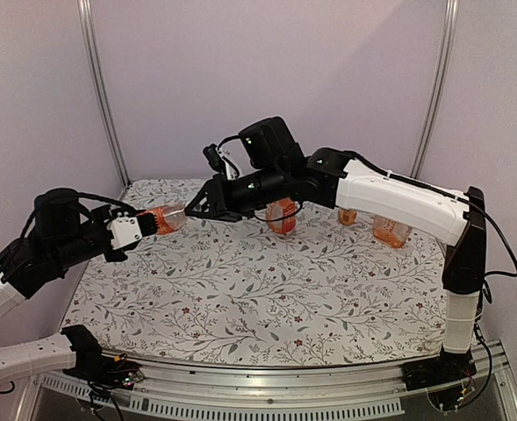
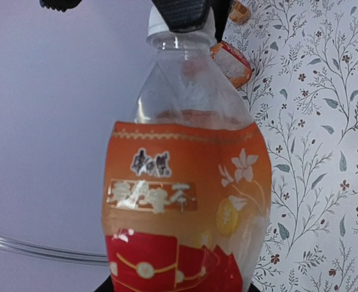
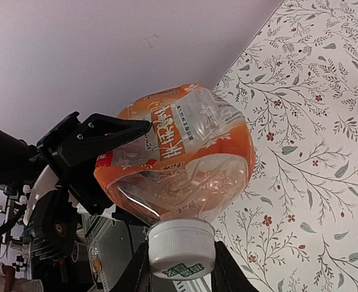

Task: Unscrew the bottle caps

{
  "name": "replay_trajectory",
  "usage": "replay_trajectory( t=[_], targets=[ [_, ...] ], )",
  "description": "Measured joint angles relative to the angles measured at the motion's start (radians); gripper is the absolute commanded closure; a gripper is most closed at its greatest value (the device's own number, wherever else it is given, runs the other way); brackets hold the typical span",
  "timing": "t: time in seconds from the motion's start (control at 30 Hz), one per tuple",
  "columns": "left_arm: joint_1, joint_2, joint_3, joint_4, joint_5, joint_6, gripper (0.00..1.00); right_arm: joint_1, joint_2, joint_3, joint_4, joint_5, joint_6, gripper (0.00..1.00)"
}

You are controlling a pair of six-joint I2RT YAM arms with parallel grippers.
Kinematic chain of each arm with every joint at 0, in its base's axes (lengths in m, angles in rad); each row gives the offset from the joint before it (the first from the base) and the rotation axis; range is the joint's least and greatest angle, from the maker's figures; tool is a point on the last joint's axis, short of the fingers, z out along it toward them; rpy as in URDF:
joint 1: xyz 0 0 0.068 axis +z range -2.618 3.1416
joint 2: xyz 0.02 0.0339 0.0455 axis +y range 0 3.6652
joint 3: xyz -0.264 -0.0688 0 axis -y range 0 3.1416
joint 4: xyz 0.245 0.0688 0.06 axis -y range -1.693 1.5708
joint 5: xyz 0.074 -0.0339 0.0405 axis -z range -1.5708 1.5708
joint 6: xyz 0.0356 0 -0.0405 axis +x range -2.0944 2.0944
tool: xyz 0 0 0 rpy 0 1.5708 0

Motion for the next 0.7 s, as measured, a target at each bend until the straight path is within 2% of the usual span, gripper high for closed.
replay_trajectory(
  t=[0.1,0.2,0.33,0.5,0.6,0.7],
  targets=[
    [0.000,-0.002,0.006,-0.024,0.026,-0.015,0.77,0.004,-0.002,0.000,-0.011,-0.005,-0.028,1.00],
    [0.002,0.000,0.042,-0.118,0.106,-0.042,0.75,0.032,-0.018,0.000,-0.074,0.011,-0.140,1.00],
    [0.010,0.003,0.120,-0.308,0.317,-0.093,0.75,0.127,-0.090,-0.028,-0.196,0.108,-0.441,1.00],
    [0.011,-0.005,0.148,-0.448,0.595,-0.166,0.74,0.257,-0.208,-0.130,-0.224,0.247,-0.827,1.00],
    [0.011,-0.004,0.151,-0.486,0.685,-0.178,0.75,0.321,-0.241,-0.164,-0.212,0.330,-1.069,1.00],
    [0.011,-0.004,0.151,-0.510,0.716,-0.163,0.75,0.360,-0.246,-0.175,-0.205,0.399,-1.269,1.00]
  ],
)
